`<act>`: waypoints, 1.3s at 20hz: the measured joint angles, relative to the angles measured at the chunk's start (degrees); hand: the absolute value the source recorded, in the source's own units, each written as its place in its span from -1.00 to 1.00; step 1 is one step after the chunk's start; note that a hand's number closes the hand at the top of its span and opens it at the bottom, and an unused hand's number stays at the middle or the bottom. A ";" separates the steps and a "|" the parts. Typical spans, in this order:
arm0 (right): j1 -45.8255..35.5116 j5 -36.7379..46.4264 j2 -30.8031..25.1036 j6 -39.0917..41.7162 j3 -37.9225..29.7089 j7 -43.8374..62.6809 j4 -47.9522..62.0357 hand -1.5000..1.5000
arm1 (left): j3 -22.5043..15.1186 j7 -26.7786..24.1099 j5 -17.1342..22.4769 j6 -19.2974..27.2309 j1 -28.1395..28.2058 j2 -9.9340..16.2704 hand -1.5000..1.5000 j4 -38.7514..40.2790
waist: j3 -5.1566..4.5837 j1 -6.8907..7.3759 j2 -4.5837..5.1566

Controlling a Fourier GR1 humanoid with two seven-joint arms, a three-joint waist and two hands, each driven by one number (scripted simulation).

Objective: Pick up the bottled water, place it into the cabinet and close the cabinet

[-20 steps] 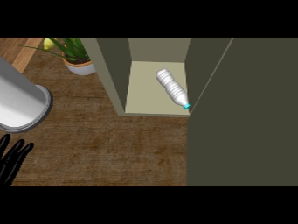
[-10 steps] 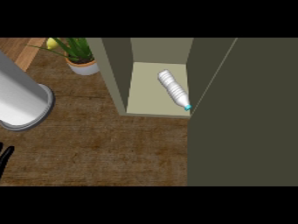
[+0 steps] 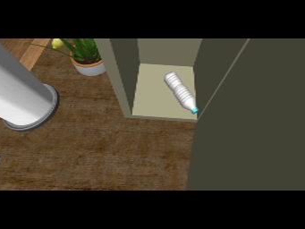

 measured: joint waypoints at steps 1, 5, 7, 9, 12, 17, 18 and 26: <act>-1.41 0.15 0.35 -1.25 1.01 0.87 0.10 1.00 | 0.43 -0.17 0.19 -0.41 0.41 0.25 -1.00 -0.10 | 0.02 0.20 0.02; -7.46 0.77 2.77 -6.56 5.05 3.90 0.51 1.00 | 2.23 -0.70 1.09 -2.40 1.79 1.34 -1.00 -0.05 | 0.08 0.68 0.11; -10.92 1.16 4.47 -9.54 6.81 5.31 0.85 1.00 | 2.92 -0.94 1.43 -3.23 2.52 1.74 -1.00 -0.07 | 0.11 1.12 0.21; -14.34 1.72 6.24 -12.78 8.36 6.72 1.25 1.00 | 3.89 -1.18 1.83 -4.09 3.18 2.25 -1.00 0.12 | 0.13 1.34 0.23; -19.88 4.19 9.51 -18.23 10.30 8.70 2.44 1.00 | 5.12 -2.00 2.27 -5.67 4.32 2.64 -1.00 0.41 | 0.19 1.93 0.37; -30.85 11.50 16.14 -27.04 15.45 13.70 5.95 1.00 | 7.61 -2.95 3.34 -8.70 5.79 3.60 -1.00 1.21 | 0.40 2.91 0.98; -33.24 12.28 17.60 -28.49 16.73 15.04 7.39 1.00 | 8.07 -3.15 3.58 -9.47 6.34 3.80 -1.00 1.26 | 0.46 3.29 1.07; -56.23 4.89 22.25 -35.01 20.33 19.05 20.88 1.00 | 13.88 -5.61 5.87 -17.03 10.09 5.10 -1.00 4.55 | 1.01 3.91 2.09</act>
